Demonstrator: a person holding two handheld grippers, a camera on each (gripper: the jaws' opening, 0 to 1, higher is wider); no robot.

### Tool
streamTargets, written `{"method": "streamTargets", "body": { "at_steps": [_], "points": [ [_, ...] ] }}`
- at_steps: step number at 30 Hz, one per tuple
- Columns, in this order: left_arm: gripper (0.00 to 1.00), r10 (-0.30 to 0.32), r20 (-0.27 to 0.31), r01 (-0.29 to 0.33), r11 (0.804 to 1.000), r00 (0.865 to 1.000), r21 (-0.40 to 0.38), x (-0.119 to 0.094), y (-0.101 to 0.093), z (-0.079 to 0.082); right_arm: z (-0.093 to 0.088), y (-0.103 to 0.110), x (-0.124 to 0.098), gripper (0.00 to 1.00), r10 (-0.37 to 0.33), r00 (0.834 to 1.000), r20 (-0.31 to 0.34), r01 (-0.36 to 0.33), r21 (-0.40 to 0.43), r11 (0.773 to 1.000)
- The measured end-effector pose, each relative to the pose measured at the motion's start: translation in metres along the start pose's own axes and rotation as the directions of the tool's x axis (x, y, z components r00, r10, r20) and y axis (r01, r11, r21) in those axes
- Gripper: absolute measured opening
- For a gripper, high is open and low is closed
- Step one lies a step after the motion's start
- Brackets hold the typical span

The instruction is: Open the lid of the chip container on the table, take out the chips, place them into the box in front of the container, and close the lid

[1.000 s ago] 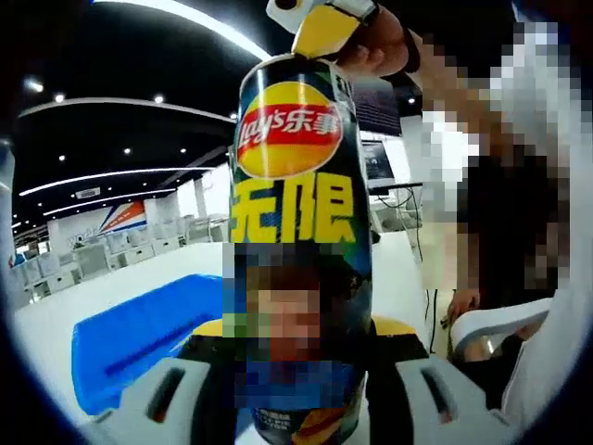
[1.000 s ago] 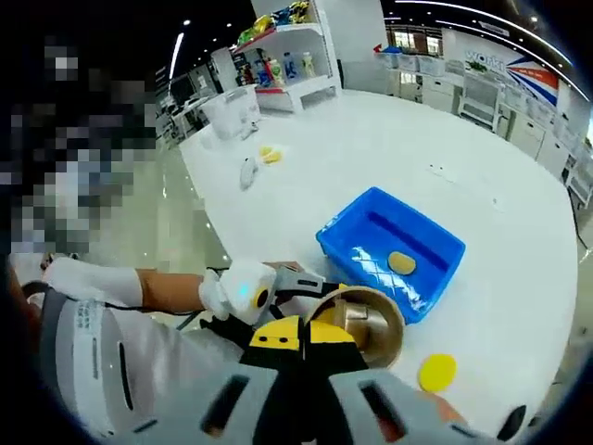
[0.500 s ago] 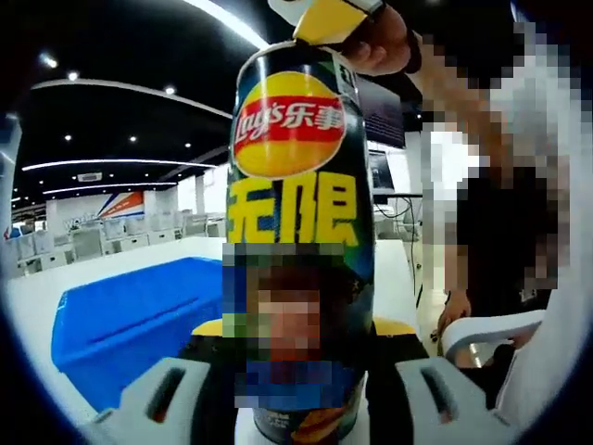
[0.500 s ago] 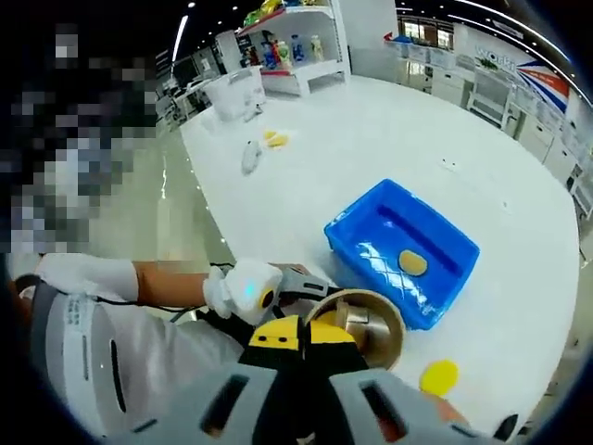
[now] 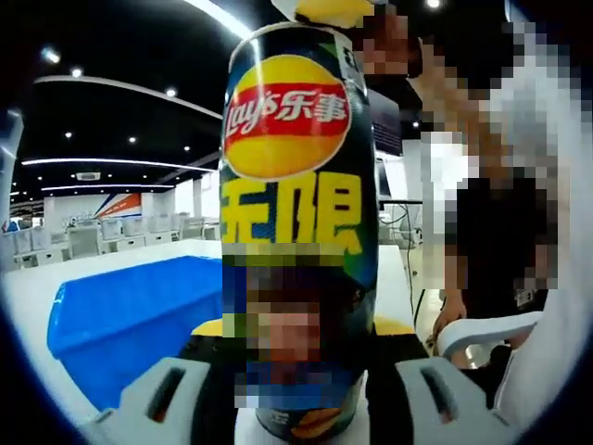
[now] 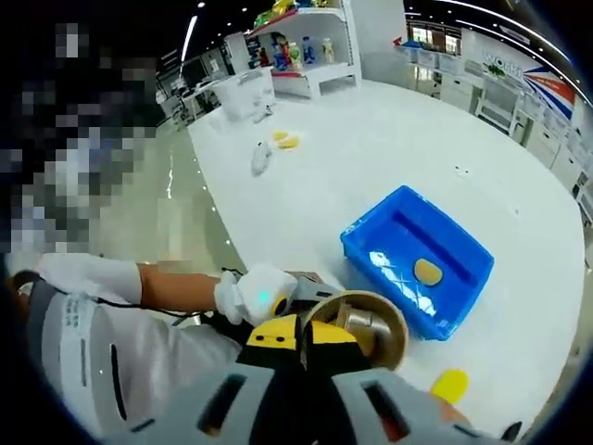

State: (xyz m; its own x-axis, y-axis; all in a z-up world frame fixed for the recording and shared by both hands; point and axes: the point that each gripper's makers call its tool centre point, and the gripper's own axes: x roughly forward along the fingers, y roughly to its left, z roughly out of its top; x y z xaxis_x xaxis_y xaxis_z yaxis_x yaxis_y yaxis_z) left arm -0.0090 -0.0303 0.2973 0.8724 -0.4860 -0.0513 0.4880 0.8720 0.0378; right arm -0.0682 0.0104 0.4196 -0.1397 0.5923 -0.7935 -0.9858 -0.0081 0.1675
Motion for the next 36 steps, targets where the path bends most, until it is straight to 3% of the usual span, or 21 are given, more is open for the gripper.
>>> {"method": "streamTargets", "body": {
  "at_steps": [10, 14, 18, 20, 22, 24, 25, 27, 28, 29, 31, 33, 36],
  "points": [
    [0.54, -0.01, 0.006, 0.01, 1.0, 1.0, -0.016, 0.0, 0.0, -0.001, 0.003, -0.001, -0.001, 0.03, -0.033, 0.999, 0.01, 0.034, -0.052, 0.998],
    [0.54, -0.011, 0.005, 0.011, 1.0, 1.0, -0.013, 0.001, 0.0, -0.001, 0.004, 0.001, -0.005, 0.04, -0.026, 0.999, 0.036, 0.031, -0.146, 0.989],
    [0.54, -0.013, 0.006, 0.013, 1.0, 1.0, -0.014, 0.001, 0.0, -0.001, 0.021, 0.007, -0.026, 0.06, 0.02, 0.985, 0.172, 0.009, -0.162, 0.987],
    [0.54, -0.014, 0.006, 0.014, 1.0, 1.0, -0.014, 0.0, 0.0, -0.001, 0.032, 0.013, -0.047, 0.07, 0.058, 0.961, 0.272, -0.02, -0.138, 0.99],
    [0.54, -0.014, 0.007, 0.014, 1.0, 1.0, -0.015, 0.0, 0.0, -0.001, 0.045, 0.021, -0.072, 0.1, 0.105, 0.912, 0.397, -0.015, -0.222, 0.975],
    [0.54, -0.014, 0.009, 0.014, 1.0, 1.0, -0.015, 0.0, 0.0, -0.001, 0.049, 0.011, -0.094, 0.17, 0.051, 0.86, 0.507, 0.072, -0.22, 0.973],
    [0.54, -0.015, 0.01, 0.015, 1.0, 1.0, -0.014, 0.0, 0.0, -0.001, 0.049, 0.004, -0.107, 0.18, 0.035, 0.815, 0.579, 0.126, -0.235, 0.964],
    [0.54, -0.021, 0.015, 0.021, 1.0, 1.0, -0.008, 0.0, 0.0, -0.001, 0.041, -0.02, -0.119, 0.22, -0.044, 0.748, 0.662, 0.236, -0.203, 0.95],
    [0.54, -0.028, 0.017, 0.028, 1.0, 0.999, 0.001, 0.0, 0.0, -0.002, 0.034, -0.031, -0.12, 0.23, -0.07, 0.727, 0.683, 0.274, -0.194, 0.942],
    [0.54, -0.031, 0.013, 0.031, 1.0, 0.999, 0.004, -0.001, -0.001, -0.002, 0.025, -0.042, -0.12, 0.25, -0.101, 0.712, 0.694, 0.298, -0.169, 0.94],
    [0.54, -0.033, 0.006, 0.033, 0.999, 0.999, 0.007, -0.001, -0.001, -0.003, -0.006, -0.074, -0.11, 0.26, -0.197, 0.71, 0.677, 0.352, -0.099, 0.931],
    [0.54, -0.037, 0.002, 0.037, 0.999, 0.999, 0.015, -0.002, -0.001, -0.003, -0.03, -0.091, -0.101, 0.27, -0.225, 0.714, 0.663, 0.343, -0.051, 0.938],
    [0.54, -0.046, 0.002, 0.046, 0.999, 0.999, 0.02, -0.003, -0.003, -0.003, -0.069, -0.122, -0.084, 0.34, -0.299, 0.685, 0.664, 0.379, 0.026, 0.925]
  ]
}}
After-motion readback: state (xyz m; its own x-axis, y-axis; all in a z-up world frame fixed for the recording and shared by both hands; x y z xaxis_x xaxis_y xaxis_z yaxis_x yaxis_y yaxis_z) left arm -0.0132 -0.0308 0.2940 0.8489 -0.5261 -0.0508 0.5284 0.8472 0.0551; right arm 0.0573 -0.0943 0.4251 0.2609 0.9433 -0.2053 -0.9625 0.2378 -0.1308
